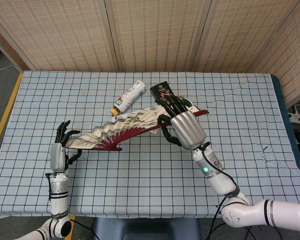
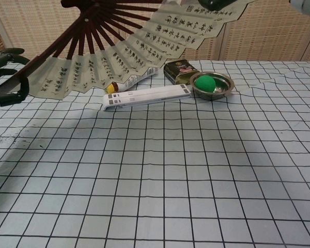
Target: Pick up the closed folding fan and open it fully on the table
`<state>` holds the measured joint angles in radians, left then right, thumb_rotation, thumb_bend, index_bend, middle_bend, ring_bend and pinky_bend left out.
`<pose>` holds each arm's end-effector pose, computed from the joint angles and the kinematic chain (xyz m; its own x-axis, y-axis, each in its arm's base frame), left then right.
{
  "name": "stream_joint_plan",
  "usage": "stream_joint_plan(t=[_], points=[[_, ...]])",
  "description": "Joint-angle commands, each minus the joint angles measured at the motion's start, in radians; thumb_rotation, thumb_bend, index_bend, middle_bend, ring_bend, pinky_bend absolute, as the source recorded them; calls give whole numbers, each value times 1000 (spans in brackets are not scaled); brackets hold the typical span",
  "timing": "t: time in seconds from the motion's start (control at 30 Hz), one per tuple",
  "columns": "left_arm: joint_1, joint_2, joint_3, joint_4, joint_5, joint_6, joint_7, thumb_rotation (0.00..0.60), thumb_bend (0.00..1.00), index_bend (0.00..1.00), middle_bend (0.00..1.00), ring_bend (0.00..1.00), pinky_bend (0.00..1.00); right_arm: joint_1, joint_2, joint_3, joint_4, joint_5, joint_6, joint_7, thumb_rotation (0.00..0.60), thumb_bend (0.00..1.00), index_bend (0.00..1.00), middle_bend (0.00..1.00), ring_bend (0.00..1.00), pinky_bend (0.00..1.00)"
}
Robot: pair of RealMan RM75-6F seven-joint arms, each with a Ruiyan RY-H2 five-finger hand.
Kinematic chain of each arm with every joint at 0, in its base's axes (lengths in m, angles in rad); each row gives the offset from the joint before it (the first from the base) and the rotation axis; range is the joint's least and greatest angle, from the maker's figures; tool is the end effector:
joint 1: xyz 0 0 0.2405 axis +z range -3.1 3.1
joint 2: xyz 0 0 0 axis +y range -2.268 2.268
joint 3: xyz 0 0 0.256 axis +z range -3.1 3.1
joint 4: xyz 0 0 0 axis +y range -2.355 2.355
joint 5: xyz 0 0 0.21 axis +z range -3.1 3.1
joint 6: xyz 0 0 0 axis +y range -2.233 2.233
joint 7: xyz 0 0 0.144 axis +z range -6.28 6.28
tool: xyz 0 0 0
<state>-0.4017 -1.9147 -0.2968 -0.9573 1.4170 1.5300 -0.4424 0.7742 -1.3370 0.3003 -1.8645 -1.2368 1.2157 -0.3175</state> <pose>-0.2375 0.3007 -0.0021 -0.2665 -0.2301 0.9360 0.9553 -0.1923 0.2247 -0.0510 -0.3286 0.0857 0.1979 0.0150 0.9801 -0.8304 -0.5287 0.1758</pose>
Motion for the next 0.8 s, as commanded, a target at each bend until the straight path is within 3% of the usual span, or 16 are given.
stream_joint_plan(t=[0.03,0.8], points=[[-2,-3,0,9,-6,-5,-6,600,548,291,37,0,147,-13,14,-11,-9,-22,15,-16,600,708,602,109,0,71],[-3,0,11,47,-11,8,-31,600,547,201,24,0,147,-138,82,-102,-28,-217,148,-136,600,707,520,107,0,71]])
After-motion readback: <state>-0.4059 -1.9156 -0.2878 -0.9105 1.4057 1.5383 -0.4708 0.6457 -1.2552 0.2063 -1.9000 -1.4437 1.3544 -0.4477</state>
